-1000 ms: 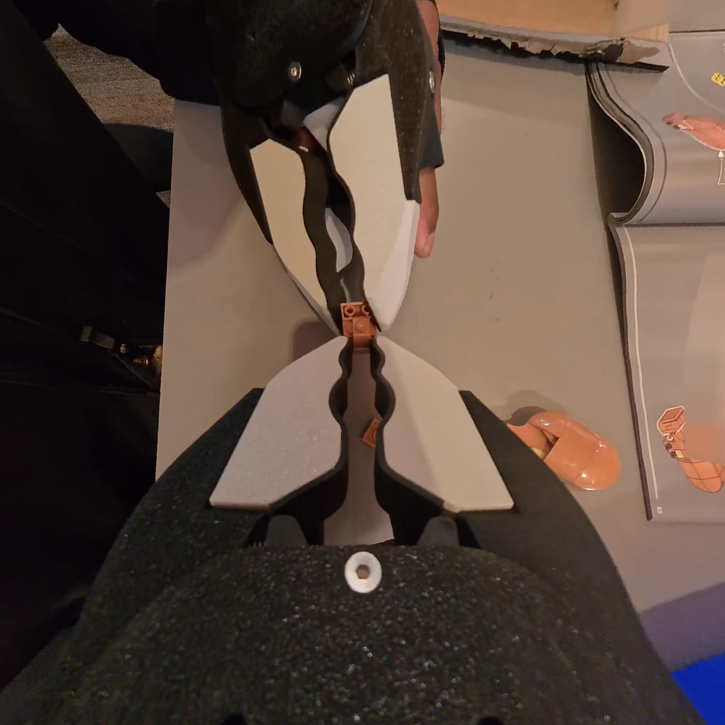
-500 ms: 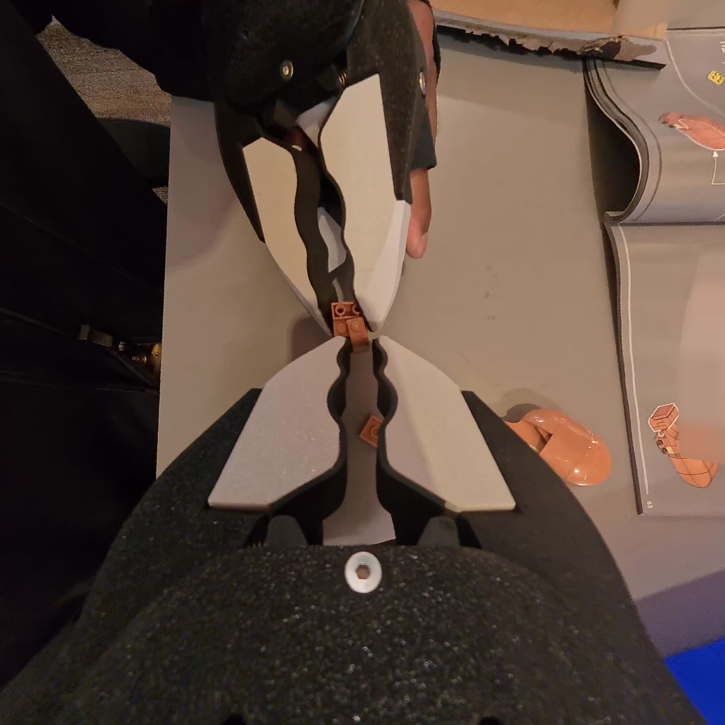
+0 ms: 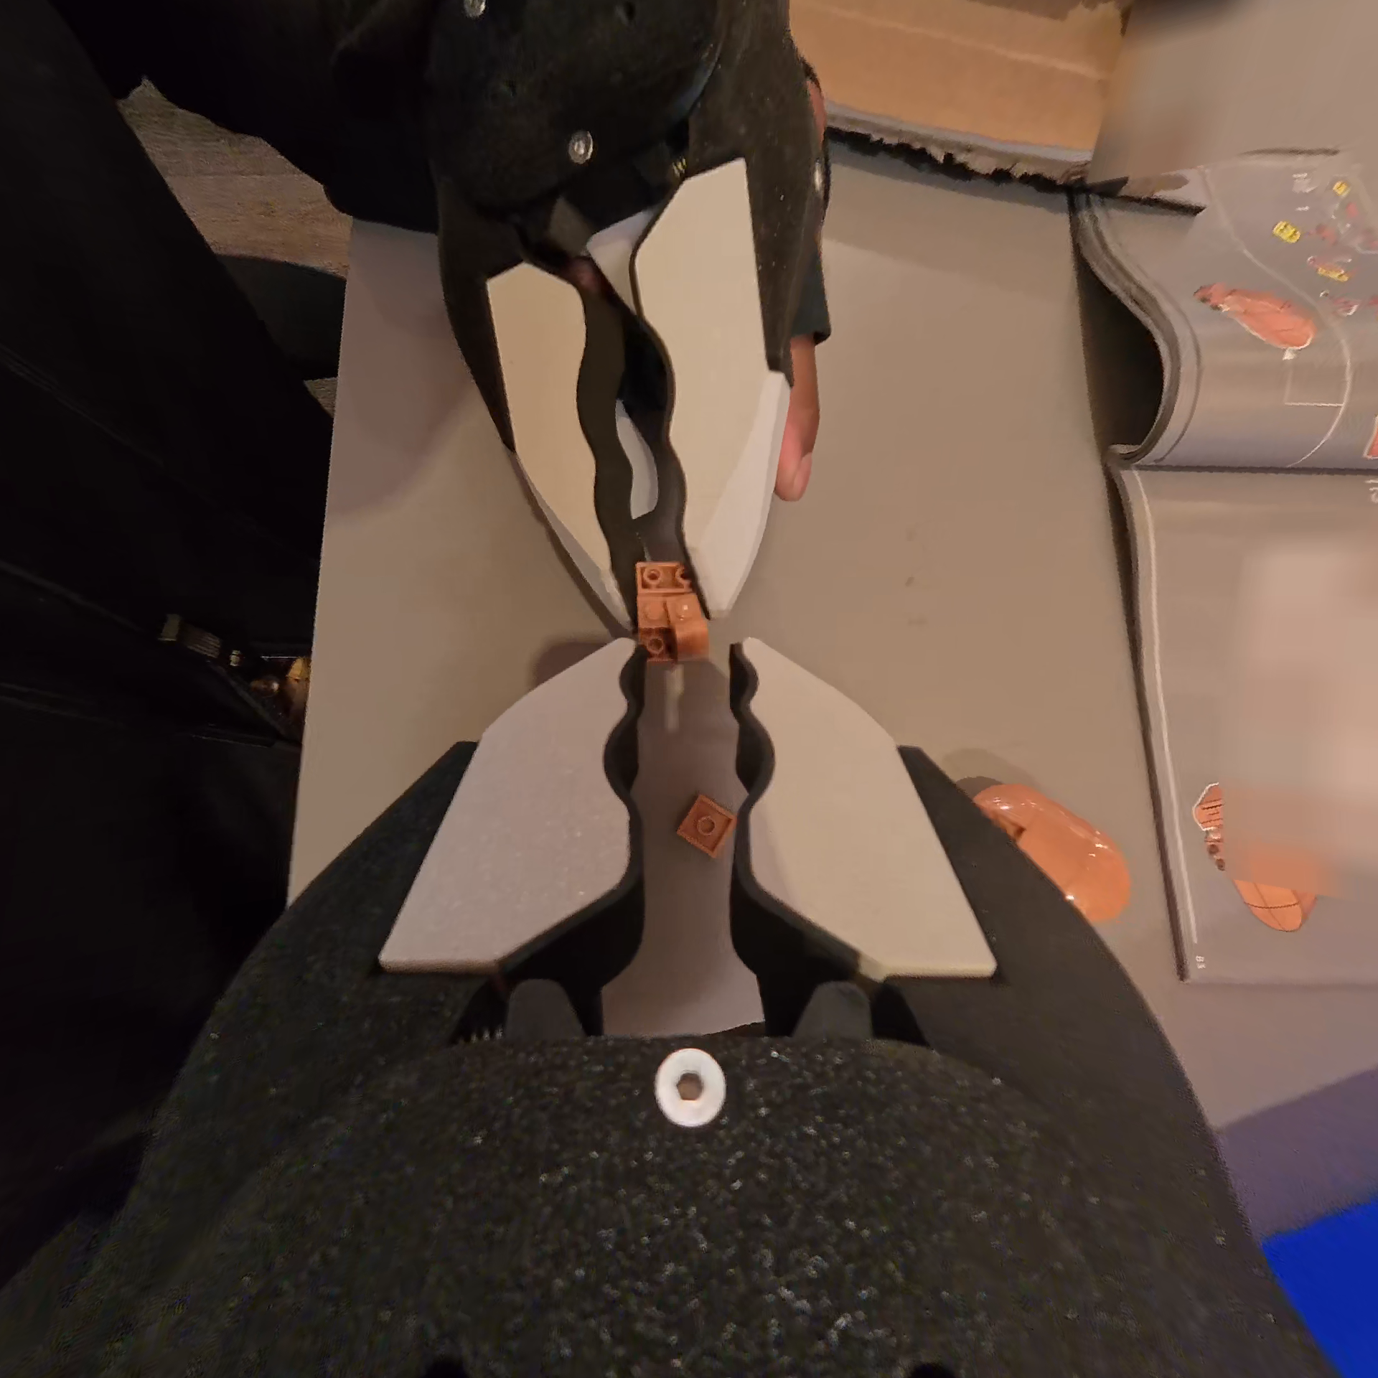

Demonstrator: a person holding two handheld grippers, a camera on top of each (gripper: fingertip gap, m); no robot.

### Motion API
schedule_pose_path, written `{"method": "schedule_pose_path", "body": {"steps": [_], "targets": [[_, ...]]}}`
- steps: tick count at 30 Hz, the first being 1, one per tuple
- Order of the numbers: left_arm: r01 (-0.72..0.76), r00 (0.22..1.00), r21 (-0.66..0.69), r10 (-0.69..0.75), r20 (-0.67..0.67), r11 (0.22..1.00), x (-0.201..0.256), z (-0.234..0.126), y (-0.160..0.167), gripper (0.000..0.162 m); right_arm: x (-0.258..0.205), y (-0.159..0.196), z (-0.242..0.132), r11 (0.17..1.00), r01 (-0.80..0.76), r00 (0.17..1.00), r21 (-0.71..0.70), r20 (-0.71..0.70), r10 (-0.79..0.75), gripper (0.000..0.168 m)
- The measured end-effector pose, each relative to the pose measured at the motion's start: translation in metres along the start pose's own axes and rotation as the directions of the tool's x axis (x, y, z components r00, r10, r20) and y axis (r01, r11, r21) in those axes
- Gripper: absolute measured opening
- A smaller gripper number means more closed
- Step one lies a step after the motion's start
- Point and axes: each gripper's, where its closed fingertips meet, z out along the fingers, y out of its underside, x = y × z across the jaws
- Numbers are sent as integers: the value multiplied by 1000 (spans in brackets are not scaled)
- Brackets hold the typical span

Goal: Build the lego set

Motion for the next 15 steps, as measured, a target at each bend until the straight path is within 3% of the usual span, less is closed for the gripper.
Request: {"method": "schedule_pose_path", "body": {"steps": [4,7,12,15], "targets": [[30,1000,29,-30,6,999,-4,-3,-4,19,-1,3,-6,991,129,991,31,-44,-128,28],[61,998,49,-61,6,997,-8,-6,-5,19,6,9,-8,959,281,949,29,-154,-274,33],[118,993,94,-118,-8,988,-13,-10,-10,19,12,-2,-14,855,501,834,133,-339,-436,29],[144,990,107,-143,-18,984,-15,-11,-11,19,13,-10,-16,768,628,726,124,-448,-521,29]]}}
